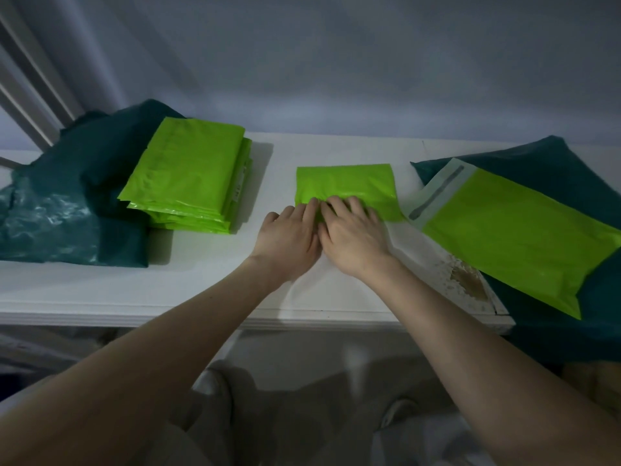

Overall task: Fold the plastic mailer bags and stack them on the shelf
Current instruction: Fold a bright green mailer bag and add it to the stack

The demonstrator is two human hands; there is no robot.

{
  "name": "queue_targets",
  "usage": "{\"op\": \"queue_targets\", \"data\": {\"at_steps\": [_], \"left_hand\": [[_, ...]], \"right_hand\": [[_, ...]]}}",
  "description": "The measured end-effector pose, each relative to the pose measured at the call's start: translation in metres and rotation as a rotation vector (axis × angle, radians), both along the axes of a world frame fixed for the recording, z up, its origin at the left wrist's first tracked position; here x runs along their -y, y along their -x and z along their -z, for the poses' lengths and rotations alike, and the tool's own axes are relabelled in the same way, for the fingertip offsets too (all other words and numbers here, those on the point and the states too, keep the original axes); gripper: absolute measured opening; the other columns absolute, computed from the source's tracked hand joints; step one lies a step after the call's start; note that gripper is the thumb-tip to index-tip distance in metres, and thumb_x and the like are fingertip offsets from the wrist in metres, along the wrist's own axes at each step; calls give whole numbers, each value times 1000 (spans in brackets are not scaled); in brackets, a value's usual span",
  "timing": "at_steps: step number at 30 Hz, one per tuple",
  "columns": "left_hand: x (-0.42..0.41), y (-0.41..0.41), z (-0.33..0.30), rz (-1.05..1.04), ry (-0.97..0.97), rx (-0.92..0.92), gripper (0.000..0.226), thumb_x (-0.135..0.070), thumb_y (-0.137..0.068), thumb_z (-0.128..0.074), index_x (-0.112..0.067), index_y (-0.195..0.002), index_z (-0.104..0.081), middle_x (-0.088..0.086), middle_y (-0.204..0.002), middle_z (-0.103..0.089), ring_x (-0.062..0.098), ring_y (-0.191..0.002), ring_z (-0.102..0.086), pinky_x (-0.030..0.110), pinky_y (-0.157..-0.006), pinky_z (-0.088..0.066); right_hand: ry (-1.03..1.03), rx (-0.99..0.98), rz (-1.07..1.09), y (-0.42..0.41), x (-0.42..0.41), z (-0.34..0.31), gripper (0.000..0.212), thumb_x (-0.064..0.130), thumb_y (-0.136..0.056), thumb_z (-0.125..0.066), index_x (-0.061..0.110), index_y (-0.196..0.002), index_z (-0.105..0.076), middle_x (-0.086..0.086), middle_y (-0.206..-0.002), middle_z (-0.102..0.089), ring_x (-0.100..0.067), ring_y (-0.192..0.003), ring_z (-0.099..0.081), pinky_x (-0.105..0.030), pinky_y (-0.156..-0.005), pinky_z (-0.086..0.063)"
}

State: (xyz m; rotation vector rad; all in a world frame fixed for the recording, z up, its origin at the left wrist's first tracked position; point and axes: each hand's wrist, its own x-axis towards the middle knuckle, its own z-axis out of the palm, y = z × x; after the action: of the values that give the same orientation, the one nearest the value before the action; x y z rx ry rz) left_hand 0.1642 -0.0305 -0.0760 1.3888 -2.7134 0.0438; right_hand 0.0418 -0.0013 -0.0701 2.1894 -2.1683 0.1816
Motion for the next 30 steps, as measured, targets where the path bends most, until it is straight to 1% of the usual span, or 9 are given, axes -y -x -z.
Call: {"op": "queue_targets", "data": {"at_steps": [2, 4, 6, 9, 13, 18, 22, 26, 30], "left_hand": [[2, 3, 4, -16, 6, 10, 63, -41, -93, -12, -10, -149, -14, 5, -140, -42, 25, -122, -44, 38, -91, -35], [3, 7, 4, -31, -7, 8, 57, -37, -98, -24, -14, -149, -13, 5, -141, -39, 24, -124, -41, 38, -93, -34], [3, 10, 3, -47, -4, 12, 56, -38, -98, -26, -17, -149, -16, 5, -140, -40, 25, -123, -40, 39, -93, -34], [3, 14, 2, -62, -3, 23, 57, -41, -97, -26, -20, -149, -18, 7, -137, -40, 26, -122, -40, 39, -92, -34], [2, 19, -4, -51, -5, 51, 56, -45, -96, -26, -26, -147, -20, 9, -133, -42, 28, -118, -42, 39, -92, -33], [3, 26, -6, -86, 15, 22, 51, -47, -94, -27, -26, -138, -38, 9, -127, -46, 28, -114, -45, 39, -90, -32], [2, 28, -8, -83, 59, 29, 80, -52, -74, 3, -22, -126, -49, 6, -125, -44, 25, -113, -42, 39, -86, -32], [2, 37, -8, -73, 47, 16, 68, -51, -82, -6, -16, -123, -47, 4, -128, -43, 24, -115, -40, 39, -88, -30], [4, 43, -14, -35, 36, -54, 94, -52, -66, 9, -10, -132, -43, 4, -141, -38, 23, -125, -37, 39, -99, -27]], "right_hand": [[-2, 2, 3, 1, 0, 1, 38, 29, -96, -37, 10, -125, -51, -6, -129, -49, -28, -119, -42, -44, -90, -38], [8, 17, 21, 2, -1, -1, 42, 31, -93, -31, 6, -113, -58, -10, -117, -54, -31, -111, -48, -43, -83, -42], [39, 48, 43, 5, -2, -1, 48, 33, -89, -25, 5, -104, -61, -12, -110, -57, -32, -105, -51, -43, -80, -43], [-10, 30, 70, 15, -3, -1, 36, 31, -95, -35, 7, -111, -57, -9, -120, -52, -30, -112, -44, -43, -86, -38], [-8, 15, 73, 24, -7, -2, 37, 32, -96, -37, 7, -118, -54, -7, -123, -50, -28, -114, -43, -43, -86, -39], [-28, 12, 55, 31, -14, -3, 39, 29, -95, -40, 4, -123, -51, -10, -123, -49, -29, -114, -43, -43, -87, -42], [-26, 49, 137, 40, -17, -4, 37, 29, -93, -44, 2, -116, -52, -13, -120, -49, -31, -113, -43, -43, -88, -43], [-74, 29, 194, 59, -20, -4, 39, 33, -95, -38, 5, -120, -51, -11, -127, -46, -30, -118, -39, -41, -91, -36], [-96, 17, 170, 60, -23, -1, 44, 37, -95, -38, 8, -127, -48, -8, -130, -44, -28, -122, -36, -42, -93, -34]]}}
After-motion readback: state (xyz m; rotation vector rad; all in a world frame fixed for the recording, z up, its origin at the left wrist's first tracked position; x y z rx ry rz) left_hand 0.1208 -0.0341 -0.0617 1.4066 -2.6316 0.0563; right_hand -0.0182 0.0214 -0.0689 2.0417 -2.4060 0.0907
